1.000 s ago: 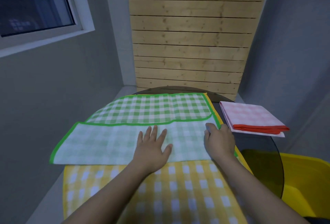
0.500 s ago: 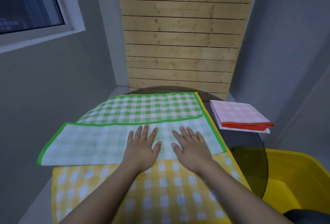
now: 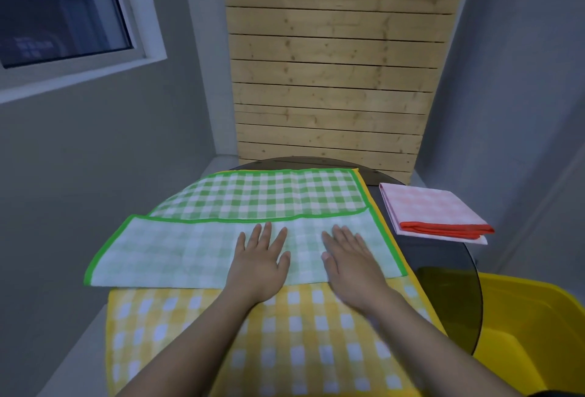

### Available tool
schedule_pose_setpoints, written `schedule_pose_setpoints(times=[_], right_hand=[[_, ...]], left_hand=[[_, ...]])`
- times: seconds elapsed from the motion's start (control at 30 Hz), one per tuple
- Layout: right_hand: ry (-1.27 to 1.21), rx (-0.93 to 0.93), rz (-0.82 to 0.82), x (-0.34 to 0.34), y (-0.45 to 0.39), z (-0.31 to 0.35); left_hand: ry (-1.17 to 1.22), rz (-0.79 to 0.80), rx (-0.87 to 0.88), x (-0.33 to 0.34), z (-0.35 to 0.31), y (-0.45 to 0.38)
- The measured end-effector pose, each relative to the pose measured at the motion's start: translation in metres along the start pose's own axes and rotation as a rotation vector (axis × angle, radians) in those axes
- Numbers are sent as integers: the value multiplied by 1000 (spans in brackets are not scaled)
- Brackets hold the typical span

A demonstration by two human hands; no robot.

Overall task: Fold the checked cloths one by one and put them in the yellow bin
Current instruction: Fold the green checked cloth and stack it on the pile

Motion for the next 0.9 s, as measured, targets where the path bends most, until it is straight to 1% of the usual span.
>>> schedule_pose_setpoints(times=[0.03,0.1,0.23,0.3,0.43,0.5,0.67,0.8,0.9], right_hand=[[-35,-61,-2,5,-4,11],[-49,-112,18,14,-10,23],[33,-80,42,20,-12,24],[24,-74,47,20,-11,25],[22,-72,35,18,-12,27],[12,-52,22,17,-14,31],[80,-7,-73,16,-25,50],[132,63,-49,15,-36,58],[94,74,-104,11,-46,58]], left_hand=[[4,5,6,-1,0,0],[7,12,27,-4,0,1],[-4,20,60,-7,23,6],[-11,20,24,-9,51,10],[-18,13,-104,-19,112,19],[-6,12,-140,-21,127,24],[22,16,-144,-21,131,26],[34,44,-149,-23,129,26],[99,2,-154,-30,123,20]])
Point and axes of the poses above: each hand's wrist, its own y-axis away from the middle knuckle, its own x-axis out of the palm, z = x × y, the point moved 1 cm from there along -y, towards the middle knuckle, and after that the axes turned 14 degrees about -x, right-handed, at the moved point
